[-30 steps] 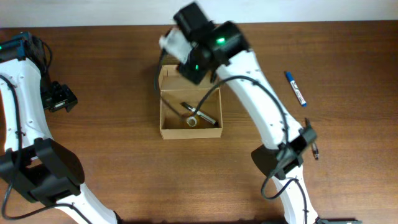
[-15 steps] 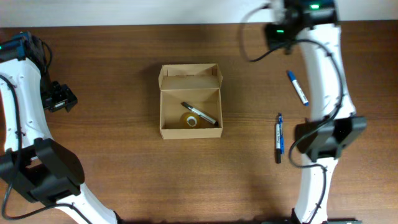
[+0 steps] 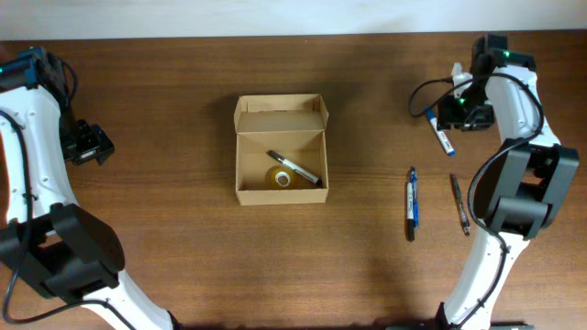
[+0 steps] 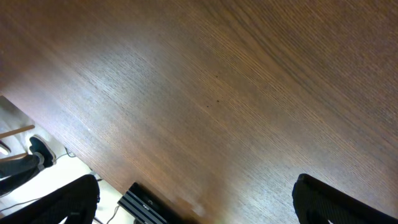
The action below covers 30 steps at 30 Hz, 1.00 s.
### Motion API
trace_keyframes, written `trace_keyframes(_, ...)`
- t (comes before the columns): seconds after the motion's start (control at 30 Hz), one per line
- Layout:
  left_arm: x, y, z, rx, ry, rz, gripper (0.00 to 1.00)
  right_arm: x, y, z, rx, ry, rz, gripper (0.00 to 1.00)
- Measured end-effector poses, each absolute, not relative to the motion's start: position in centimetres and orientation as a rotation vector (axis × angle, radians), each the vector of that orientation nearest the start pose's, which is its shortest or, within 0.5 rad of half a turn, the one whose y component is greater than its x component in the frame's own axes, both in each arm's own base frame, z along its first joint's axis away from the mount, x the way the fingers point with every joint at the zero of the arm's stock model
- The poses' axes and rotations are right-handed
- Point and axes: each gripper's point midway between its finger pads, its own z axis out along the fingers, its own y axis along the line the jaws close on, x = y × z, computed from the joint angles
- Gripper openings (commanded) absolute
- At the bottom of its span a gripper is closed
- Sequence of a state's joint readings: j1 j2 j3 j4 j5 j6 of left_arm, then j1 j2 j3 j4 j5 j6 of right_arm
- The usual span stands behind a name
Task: Pack container
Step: 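Grasp the blue-capped whiteboard marker with the right gripper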
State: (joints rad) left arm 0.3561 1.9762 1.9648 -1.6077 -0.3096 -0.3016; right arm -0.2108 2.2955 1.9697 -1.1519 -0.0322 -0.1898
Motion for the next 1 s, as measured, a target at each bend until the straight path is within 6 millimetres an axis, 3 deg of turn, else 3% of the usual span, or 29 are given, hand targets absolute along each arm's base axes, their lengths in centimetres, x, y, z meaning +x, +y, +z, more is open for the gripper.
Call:
trace_keyframes(0.13,31.8,17.4,17.6,-1.009,2.994,0.491,1.0,45.8,-9.1,3.6,-0.021,3.043,0.046,0.48)
trace_keyframes(0.3,31.8,17.4,17.6,-1.009,2.994,0.49,1.0,46.0,-9.0,2.9,-0.071,3.039,0.054,0.48)
trace_keyframes(0.47,31.8,17.4,17.6,-1.009,2.994,0.491,1.0,45.6,-9.0,1.0,-0.085,3.079,0.069,0.47)
trace_keyframes(0.6,31.8,17.4,17.6,-1.009,2.994,0.49,1.0,45.5,-8.9,0.1,-0.103,3.097,0.062,0.24)
trace_keyframes(0.67,31.8,17.4,17.6,-1.009,2.994,0.491,1.0,45.5,-9.0,0.1,-0.098,3.098,0.053,0.04)
trace_keyframes(0.87,31.8,17.4,17.6,-1.009,2.994,0.49,1.0,45.5,-8.9,0.1,-0.057,3.106,0.031,0.04)
trace_keyframes(1.0,31.8,17.4,17.6,-1.009,2.994,0.491,1.0,45.3,-7.2,0.5,-0.084,3.122,0.085,0.04)
